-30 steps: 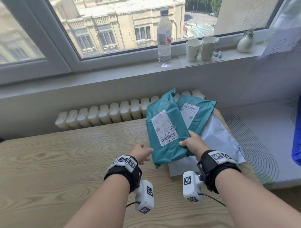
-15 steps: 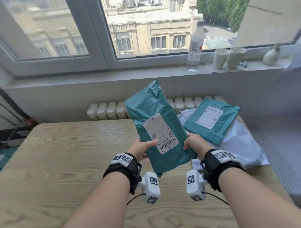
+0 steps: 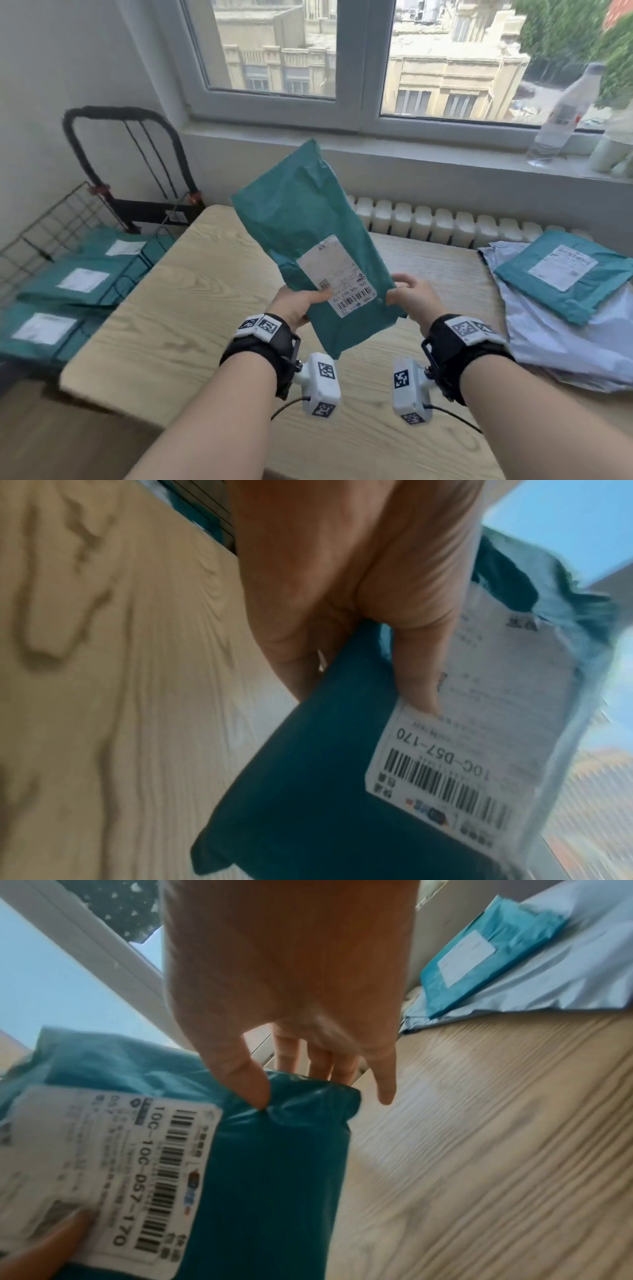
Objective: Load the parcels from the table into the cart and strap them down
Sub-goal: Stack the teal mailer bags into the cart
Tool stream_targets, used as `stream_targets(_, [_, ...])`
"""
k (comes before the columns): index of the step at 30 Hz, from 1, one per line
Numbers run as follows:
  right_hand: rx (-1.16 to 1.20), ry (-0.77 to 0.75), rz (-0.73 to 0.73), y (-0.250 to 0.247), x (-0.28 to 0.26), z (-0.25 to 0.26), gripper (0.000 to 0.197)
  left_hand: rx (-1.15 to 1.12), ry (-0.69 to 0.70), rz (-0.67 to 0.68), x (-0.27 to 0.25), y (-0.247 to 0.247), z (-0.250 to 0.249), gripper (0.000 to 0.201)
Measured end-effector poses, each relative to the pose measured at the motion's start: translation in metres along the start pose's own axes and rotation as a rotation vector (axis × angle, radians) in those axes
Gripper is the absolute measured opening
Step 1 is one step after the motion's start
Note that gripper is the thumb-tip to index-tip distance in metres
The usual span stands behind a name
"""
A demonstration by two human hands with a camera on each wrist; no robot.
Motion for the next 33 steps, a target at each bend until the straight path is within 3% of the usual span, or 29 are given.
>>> stream_targets(6, [0.238, 0.084, 0.128, 0.086, -0.03, 0.012, 0.083, -0.167, 0.006, -0.099, -0.013, -0.1, 0.0, 0.014])
stream_targets(9, [0.368, 0.104, 0.176, 0.129, -0.048, 0.019, 0.091, -0.229, 0.025, -0.134, -0.019, -0.141, 0.0, 0.015])
stream_targets(11, [0.483, 0.133, 0.205, 0.153, -0.059, 0.022, 0.082, -0.279, 0.037, -0.156, -0.022, -0.166, -0.001, 0.018])
stream_targets(14, [0.526, 0.126, 0.335, 0.184, -0.081, 0.032, 0.045, -0.342, 0.05, -0.176, -0.025, -0.199, -0.002, 0.014])
stream_targets(18, [0.445, 0.086, 0.501, 0.22, -0.097, 0.042, 0.06, -0.362, 0.057, -0.159, -0.03, -0.229, -0.004, 0.011])
stream_targets(33, [0.341, 0.124, 0.509, 0.355, -0.076, 0.08, 0.038, -0.325, 0.011, -0.317, 0.023, -0.355, -0.023, 0.01])
Point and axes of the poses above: each hand's wrist, its own x-axis towards the middle knuckle, its own y-axis out of the palm, z = x × y, the point moved 1 cm from there along x, towards the middle knuckle, and after that the axes turned 9 degrees about -z, right-handed, at the moved point
